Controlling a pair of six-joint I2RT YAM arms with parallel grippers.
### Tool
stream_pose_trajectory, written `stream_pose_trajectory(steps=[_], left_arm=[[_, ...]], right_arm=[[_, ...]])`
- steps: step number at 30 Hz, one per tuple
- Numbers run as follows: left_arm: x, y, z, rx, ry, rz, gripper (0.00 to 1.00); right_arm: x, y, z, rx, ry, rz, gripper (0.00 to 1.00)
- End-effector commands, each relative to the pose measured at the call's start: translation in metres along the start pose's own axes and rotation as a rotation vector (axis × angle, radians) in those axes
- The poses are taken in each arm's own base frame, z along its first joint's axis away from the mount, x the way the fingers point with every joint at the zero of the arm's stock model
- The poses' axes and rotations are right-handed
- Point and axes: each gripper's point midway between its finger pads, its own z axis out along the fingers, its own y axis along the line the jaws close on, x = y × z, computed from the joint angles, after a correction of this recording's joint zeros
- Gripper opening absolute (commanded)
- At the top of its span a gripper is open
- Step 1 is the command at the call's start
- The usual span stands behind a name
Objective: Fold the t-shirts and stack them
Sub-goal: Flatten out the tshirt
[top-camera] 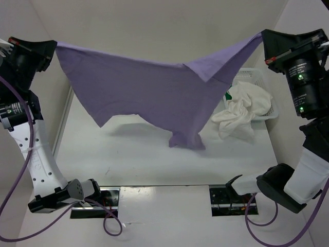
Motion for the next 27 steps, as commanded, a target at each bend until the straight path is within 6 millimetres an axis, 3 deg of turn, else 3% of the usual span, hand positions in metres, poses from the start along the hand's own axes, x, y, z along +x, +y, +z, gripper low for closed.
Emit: stream_pose_trajectory(steps=[1, 4, 5, 7, 8, 9, 10, 11, 12, 14, 15, 17, 21, 22, 24, 25, 27], left_arm=[[-0.002, 0.012, 0.023, -0.004, 0.020, -0.066, 0.00], [0.007, 0.039, 0.041, -0.054, 0.040, -0.081, 0.00], [0.009, 0.049, 0.044, -0.076, 0.039, -0.074, 0.00], [0.021, 0.075, 0.054, -0.117, 0.060, -0.070, 0.00], [0.025, 0.083, 0.056, -0.134, 0.061, -0.075, 0.00], [0.033, 0.099, 0.065, -0.152, 0.077, -0.087, 0.00], [0.046, 0.115, 0.068, -0.173, 0.107, -0.106, 0.00], [0.053, 0.118, 0.071, -0.178, 0.114, -0.109, 0.00], [0.063, 0.131, 0.079, -0.203, 0.130, -0.107, 0.00], [0.070, 0.143, 0.089, -0.222, 0.141, -0.115, 0.00], [0.077, 0.158, 0.099, -0.237, 0.152, -0.136, 0.00], [0.094, 0.172, 0.115, -0.260, 0.187, -0.164, 0.00], [0.085, 0.162, 0.132, -0.222, 0.169, -0.194, 0.00], [0.070, 0.147, 0.134, -0.189, 0.141, -0.176, 0.00], [0.055, 0.134, 0.136, -0.174, 0.112, -0.171, 0.00], [0.044, 0.122, 0.136, -0.150, 0.092, -0.158, 0.00], [0.019, 0.092, 0.133, -0.093, 0.044, -0.127, 0.00]], right_arm=[[-0.016, -0.001, 0.030, 0.048, -0.122, -0.052, 0.00], [0.023, -0.012, 0.076, 0.115, -0.077, -0.110, 0.00], [0.050, -0.017, 0.099, 0.136, -0.036, -0.148, 0.00], [0.079, -0.032, 0.127, 0.175, -0.001, -0.200, 0.00], [0.094, -0.029, 0.141, 0.112, 0.048, -0.201, 0.00], [0.120, -0.062, 0.172, 0.168, 0.102, -0.193, 0.00], [0.131, -0.071, 0.183, 0.163, 0.135, -0.192, 0.00], [0.141, -0.079, 0.195, 0.161, 0.151, -0.196, 0.00], [0.172, -0.099, 0.213, 0.183, 0.211, -0.210, 0.00], [0.182, -0.116, 0.228, 0.204, 0.228, -0.198, 0.00], [0.210, -0.130, 0.241, 0.219, 0.275, -0.205, 0.00], [0.205, -0.123, 0.246, 0.194, 0.249, -0.183, 0.00], [0.203, -0.110, 0.252, 0.136, 0.232, -0.140, 0.00], [0.179, -0.093, 0.248, 0.101, 0.174, -0.115, 0.00], [0.155, -0.074, 0.242, 0.053, 0.117, -0.086, 0.00], [0.126, -0.057, 0.228, 0.018, 0.062, -0.062, 0.00], [0.096, -0.037, 0.215, -0.029, -0.008, -0.037, 0.00]])
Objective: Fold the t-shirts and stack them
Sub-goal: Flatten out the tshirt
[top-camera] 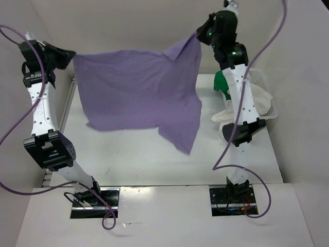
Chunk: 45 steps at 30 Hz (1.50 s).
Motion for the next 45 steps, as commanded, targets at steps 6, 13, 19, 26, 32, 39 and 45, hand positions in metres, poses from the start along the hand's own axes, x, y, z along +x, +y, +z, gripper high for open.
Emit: stream_pose_trajectory(steps=[6, 13, 19, 26, 32, 39, 45], left_arm=[[-0.079, -0.108, -0.068, 0.236, -0.256, 0.100, 0.00], [-0.034, -0.051, -0.069, 0.150, -0.198, 0.106, 0.00], [0.042, 0.050, -0.061, 0.000, -0.065, 0.082, 0.00], [0.117, 0.153, -0.079, -0.220, 0.039, 0.072, 0.00], [0.162, 0.212, -0.110, -0.391, 0.119, 0.067, 0.00], [0.188, 0.251, -0.152, -0.608, 0.165, 0.044, 0.00], [0.178, 0.250, -0.139, -0.597, 0.154, 0.032, 0.00]], right_arm=[[-0.164, 0.074, -0.163, -0.285, -0.406, 0.102, 0.00], [-0.054, 0.027, -0.142, -0.168, -0.084, 0.048, 0.00], [0.125, -0.078, -0.142, 0.052, 0.262, 0.044, 0.00], [0.261, -0.147, -0.190, 0.186, 0.568, 0.113, 0.00], [0.304, -0.169, -0.246, 0.257, 0.717, 0.190, 0.00], [0.327, -0.164, -0.296, 0.274, 0.822, 0.269, 0.00], [0.317, -0.165, -0.253, 0.305, 0.762, 0.202, 0.00]])
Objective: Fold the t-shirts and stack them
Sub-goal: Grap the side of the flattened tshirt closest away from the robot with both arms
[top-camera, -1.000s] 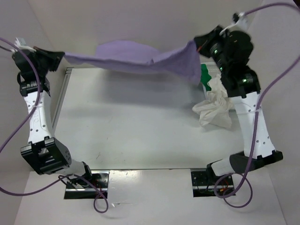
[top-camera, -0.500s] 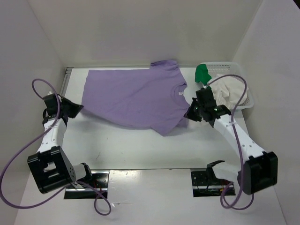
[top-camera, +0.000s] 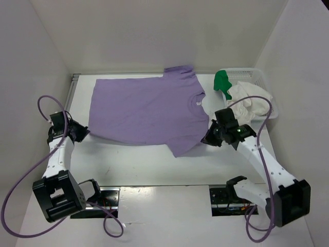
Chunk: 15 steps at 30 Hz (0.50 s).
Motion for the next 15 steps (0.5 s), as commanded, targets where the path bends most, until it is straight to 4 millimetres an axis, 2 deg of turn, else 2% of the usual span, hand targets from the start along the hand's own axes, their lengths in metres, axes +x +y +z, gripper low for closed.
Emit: stream_pose_trajectory(steps=[1, 2, 3, 5, 9, 10, 11, 12, 13, 14, 15], left_arm=[[-0.016, -0.008, 0.005, 0.011, -0.028, 0.001, 0.00], [-0.019, -0.012, 0.011, 0.026, -0.023, 0.002, 0.00], [-0.020, -0.015, 0.013, 0.036, -0.020, -0.011, 0.00], [-0.019, -0.017, 0.024, 0.047, -0.003, -0.022, 0.00], [-0.019, -0.029, 0.035, 0.091, 0.032, -0.065, 0.00], [-0.020, -0.029, 0.038, 0.092, 0.032, -0.074, 0.00], [-0.022, -0.030, 0.042, 0.091, 0.033, -0.074, 0.00], [-0.022, -0.027, 0.045, 0.076, 0.035, -0.077, 0.00], [-0.030, -0.031, 0.047, 0.076, 0.019, -0.075, 0.00], [-0.026, -0.026, 0.053, 0.061, 0.036, -0.066, 0.00], [-0.034, -0.031, 0.054, 0.066, 0.017, -0.062, 0.00]], right_arm=[[-0.042, 0.024, 0.005, 0.010, -0.102, -0.053, 0.00], [-0.056, 0.028, 0.008, 0.020, -0.136, -0.065, 0.00], [-0.064, 0.027, 0.020, 0.046, -0.124, -0.074, 0.00], [-0.090, 0.042, 0.023, 0.034, -0.179, -0.108, 0.00], [-0.120, 0.059, 0.038, 0.041, -0.216, -0.131, 0.00], [-0.125, 0.057, 0.048, 0.057, -0.207, -0.123, 0.00], [-0.132, 0.053, 0.051, 0.070, -0.211, -0.122, 0.00], [-0.144, 0.059, 0.049, 0.055, -0.239, -0.131, 0.00], [-0.150, 0.058, 0.055, 0.066, -0.236, -0.133, 0.00], [-0.159, 0.056, 0.054, 0.077, -0.254, -0.135, 0.00], [-0.181, 0.069, 0.050, 0.065, -0.296, -0.142, 0.00]])
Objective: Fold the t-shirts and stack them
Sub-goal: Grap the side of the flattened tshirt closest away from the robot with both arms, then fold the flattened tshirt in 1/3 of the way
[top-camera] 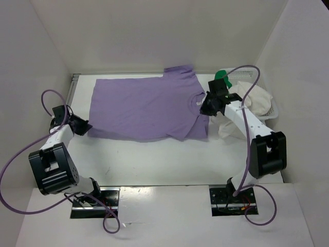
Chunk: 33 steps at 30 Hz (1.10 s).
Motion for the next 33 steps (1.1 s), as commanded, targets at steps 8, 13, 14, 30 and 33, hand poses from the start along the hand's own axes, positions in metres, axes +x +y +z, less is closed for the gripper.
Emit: stream_pose_trajectory(steps=[8, 13, 14, 30, 33], left_arm=[[-0.036, -0.033, 0.013, 0.079, -0.058, -0.003, 0.00], [-0.045, -0.046, 0.027, 0.087, -0.072, 0.008, 0.00], [-0.043, -0.044, 0.030, 0.079, -0.064, 0.005, 0.00], [-0.039, -0.044, 0.076, 0.022, -0.037, 0.020, 0.00], [-0.043, -0.046, 0.078, 0.022, -0.050, 0.013, 0.00]], right_arm=[[-0.099, 0.024, 0.013, -0.013, -0.186, -0.027, 0.00], [-0.118, 0.031, 0.035, -0.010, -0.194, -0.029, 0.00], [-0.118, 0.030, 0.046, -0.004, -0.185, -0.030, 0.00], [-0.159, 0.055, 0.127, -0.005, -0.201, -0.049, 0.00], [-0.162, 0.057, 0.138, -0.002, -0.196, -0.049, 0.00]])
